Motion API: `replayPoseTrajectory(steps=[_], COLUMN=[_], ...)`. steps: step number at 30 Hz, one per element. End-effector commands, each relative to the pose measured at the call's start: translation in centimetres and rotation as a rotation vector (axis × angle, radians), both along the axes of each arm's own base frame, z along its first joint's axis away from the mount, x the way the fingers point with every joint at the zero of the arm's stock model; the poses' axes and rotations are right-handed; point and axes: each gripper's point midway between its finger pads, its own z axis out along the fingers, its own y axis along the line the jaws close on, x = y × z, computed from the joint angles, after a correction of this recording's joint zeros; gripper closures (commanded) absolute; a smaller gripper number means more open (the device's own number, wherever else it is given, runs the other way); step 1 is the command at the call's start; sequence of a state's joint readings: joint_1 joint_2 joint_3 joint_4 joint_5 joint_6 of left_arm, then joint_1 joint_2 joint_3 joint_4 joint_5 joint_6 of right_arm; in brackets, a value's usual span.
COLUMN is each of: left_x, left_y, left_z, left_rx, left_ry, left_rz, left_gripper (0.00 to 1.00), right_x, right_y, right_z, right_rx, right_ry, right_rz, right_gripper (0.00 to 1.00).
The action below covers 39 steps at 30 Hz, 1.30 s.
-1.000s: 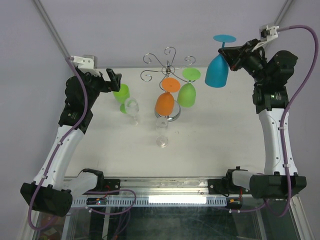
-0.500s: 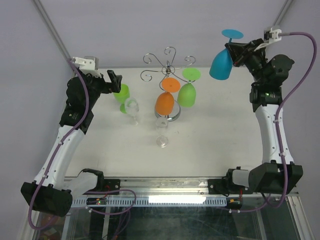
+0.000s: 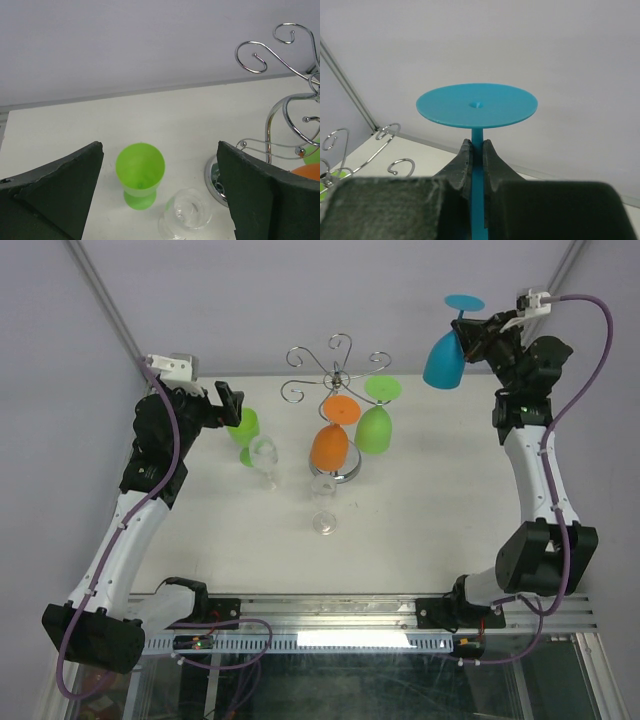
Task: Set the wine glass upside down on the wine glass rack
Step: Turn the wine glass upside down at the wine rack.
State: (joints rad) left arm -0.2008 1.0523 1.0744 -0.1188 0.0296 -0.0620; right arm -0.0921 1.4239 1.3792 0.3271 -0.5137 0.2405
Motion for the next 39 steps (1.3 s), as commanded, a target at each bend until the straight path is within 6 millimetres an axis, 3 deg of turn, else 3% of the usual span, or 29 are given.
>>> replayPoseTrajectory(steps=[1,13,20,29,39], left_x=[-0.4,-0.6,-0.4,-0.2,0.0], left_y=[0.2,0.7,0.7,0.6,0.6], left_z=[2.0,2.2,1.8,1.4,1.1], left_rx=[0.0,0.007,0.011,0.023,0.03], left_ry=[-0.076,-0.084,-0.075,-0.065,-0.056], left_rz=[-0.01,0.016,0.017,0.011,0.01], left_gripper=[0.05,0.01,0.01,0.01,0.01], right_x=[0.6,4.0,6.1,7.1,6.8], right_y=[-0.1,-0.4,0.6,3.6,5.2], right_z=[0.9,-2.7,-5.1,-6.4,-8.4], right_rx=[-0.066,-0.087,-0.096,-0.031,0.034], right_ry=[-0.055,-0.018,0.005,-0.04,-0.089], right_rz=[0.017,0.032,0.149,0.427,0.589], right_gripper=[1.0,1.0,1.0,1.0,1.0])
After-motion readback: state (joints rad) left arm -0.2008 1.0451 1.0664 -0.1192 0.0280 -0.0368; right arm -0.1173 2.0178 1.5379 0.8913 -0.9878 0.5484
